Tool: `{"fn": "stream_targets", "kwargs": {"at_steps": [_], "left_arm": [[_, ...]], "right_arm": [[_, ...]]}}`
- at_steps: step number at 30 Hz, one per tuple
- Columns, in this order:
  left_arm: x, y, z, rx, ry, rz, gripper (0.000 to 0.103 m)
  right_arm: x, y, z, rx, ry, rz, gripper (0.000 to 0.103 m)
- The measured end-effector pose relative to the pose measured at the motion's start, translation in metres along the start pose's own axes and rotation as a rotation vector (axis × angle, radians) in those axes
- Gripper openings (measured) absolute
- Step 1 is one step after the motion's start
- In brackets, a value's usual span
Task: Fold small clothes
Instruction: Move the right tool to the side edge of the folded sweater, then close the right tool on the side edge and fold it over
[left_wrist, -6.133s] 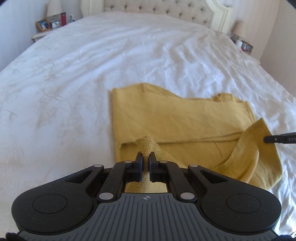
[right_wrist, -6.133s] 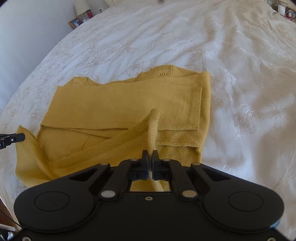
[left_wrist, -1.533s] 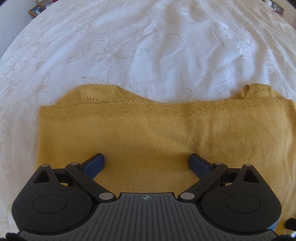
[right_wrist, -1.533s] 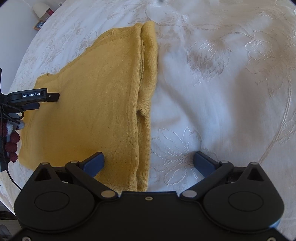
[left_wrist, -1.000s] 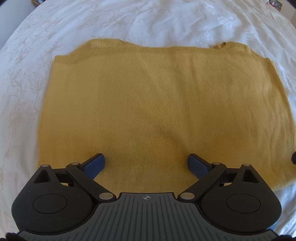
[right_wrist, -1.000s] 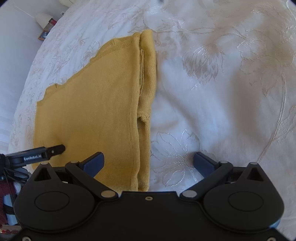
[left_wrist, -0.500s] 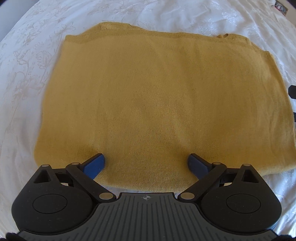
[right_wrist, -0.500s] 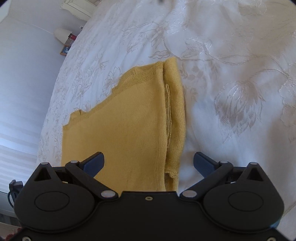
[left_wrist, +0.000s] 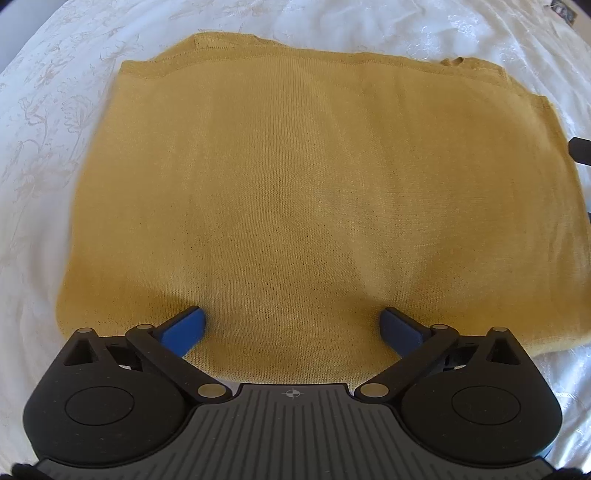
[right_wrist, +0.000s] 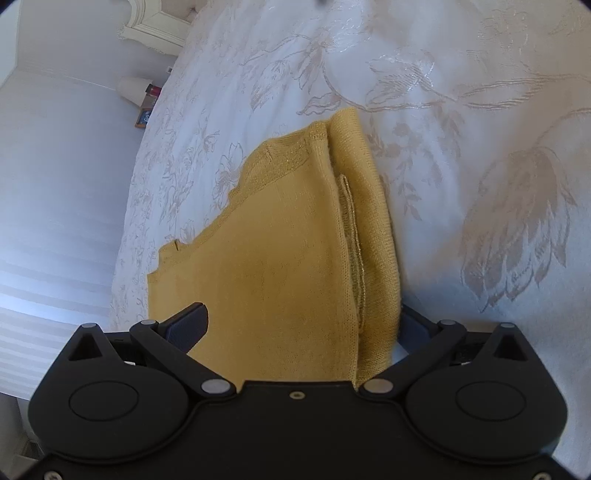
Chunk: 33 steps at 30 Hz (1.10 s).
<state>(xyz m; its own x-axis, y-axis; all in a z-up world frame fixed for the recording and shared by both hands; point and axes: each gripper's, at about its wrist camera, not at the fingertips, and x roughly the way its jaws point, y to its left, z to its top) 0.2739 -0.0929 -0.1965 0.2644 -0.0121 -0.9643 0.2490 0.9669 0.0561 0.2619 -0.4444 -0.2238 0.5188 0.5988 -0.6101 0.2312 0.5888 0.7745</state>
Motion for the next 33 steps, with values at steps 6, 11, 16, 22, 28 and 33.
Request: {"fn": "stream_targets", "kwargs": {"at_steps": [6,11,16,22,28,33], "left_arm": [[-0.001,0.004,-0.002,-0.008,-0.018,-0.009,0.103],[0.001,0.001,-0.009,-0.017,-0.051,0.0,0.103],[0.006,0.004,0.002,-0.023,0.002,-0.012,0.103],[0.005,0.01,-0.003,-0.026,-0.029,-0.027,0.103],[-0.009,0.023,-0.006,-0.015,-0.069,-0.06,0.093],[-0.038,0.046,-0.004,0.012,-0.146,-0.054,0.088]], "right_arm": [[0.0,-0.004,0.002,-0.001,-0.01,0.029,0.103],[0.002,0.005,-0.003,-0.054,-0.027,-0.001,0.103],[0.003,0.008,-0.001,-0.061,-0.018,-0.016,0.103],[-0.002,0.01,0.001,-0.07,-0.009,-0.073,0.054],[-0.007,0.03,-0.001,-0.099,-0.004,-0.155,0.025],[-0.011,0.079,-0.006,-0.149,-0.023,-0.2,0.024]]}}
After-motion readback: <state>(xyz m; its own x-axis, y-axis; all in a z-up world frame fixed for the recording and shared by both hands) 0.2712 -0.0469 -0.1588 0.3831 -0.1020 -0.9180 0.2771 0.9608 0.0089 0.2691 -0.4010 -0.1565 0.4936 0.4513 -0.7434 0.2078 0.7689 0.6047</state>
